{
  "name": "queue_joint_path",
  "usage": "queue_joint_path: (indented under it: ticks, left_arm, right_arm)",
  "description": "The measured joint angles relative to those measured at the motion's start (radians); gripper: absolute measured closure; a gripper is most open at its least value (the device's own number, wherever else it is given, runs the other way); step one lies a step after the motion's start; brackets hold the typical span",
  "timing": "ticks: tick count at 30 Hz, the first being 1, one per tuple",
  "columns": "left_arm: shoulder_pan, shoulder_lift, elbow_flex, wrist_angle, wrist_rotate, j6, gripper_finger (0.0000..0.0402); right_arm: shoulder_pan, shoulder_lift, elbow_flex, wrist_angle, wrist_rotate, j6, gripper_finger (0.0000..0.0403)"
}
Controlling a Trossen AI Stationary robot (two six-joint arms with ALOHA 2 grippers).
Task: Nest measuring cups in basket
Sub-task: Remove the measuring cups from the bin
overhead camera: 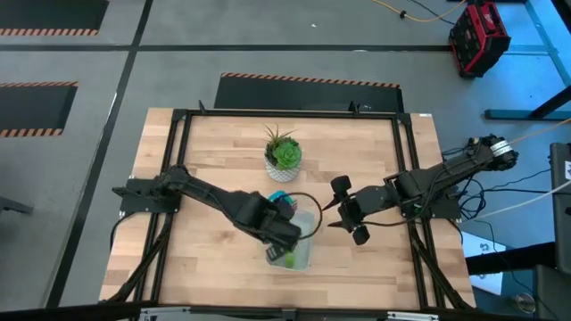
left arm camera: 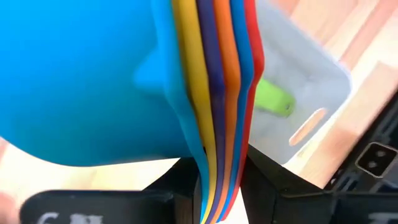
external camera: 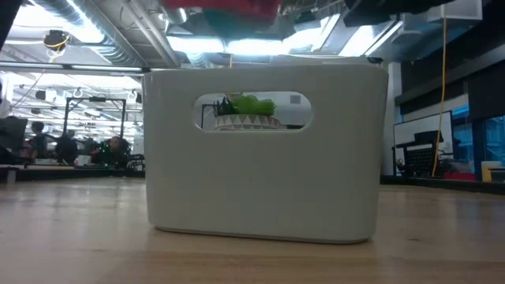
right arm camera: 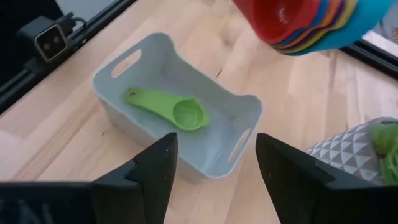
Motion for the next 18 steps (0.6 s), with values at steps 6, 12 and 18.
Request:
queue_joint_path:
  ticks: [6,12,18]
  left_arm:
    - [0.009,-0.16,-0.062,0.0,-0.041,0.1,0.033]
    - [0.01,-0.382,-0.334,0.028,-0.087,0.047,0.033]
    - [0.008,-0.648,-0.829,0.417,-0.041,-0.026,0.033]
  right_arm:
    - [-0.017,0.009,0.001,0.052,-0.001,0.0,0.018]
    - [-0.027,0.027,0.002,0.12,-0.001,0.001,0.018]
    - [-0.063,0.084,0.047,0.13,-0.1,0.037,0.018]
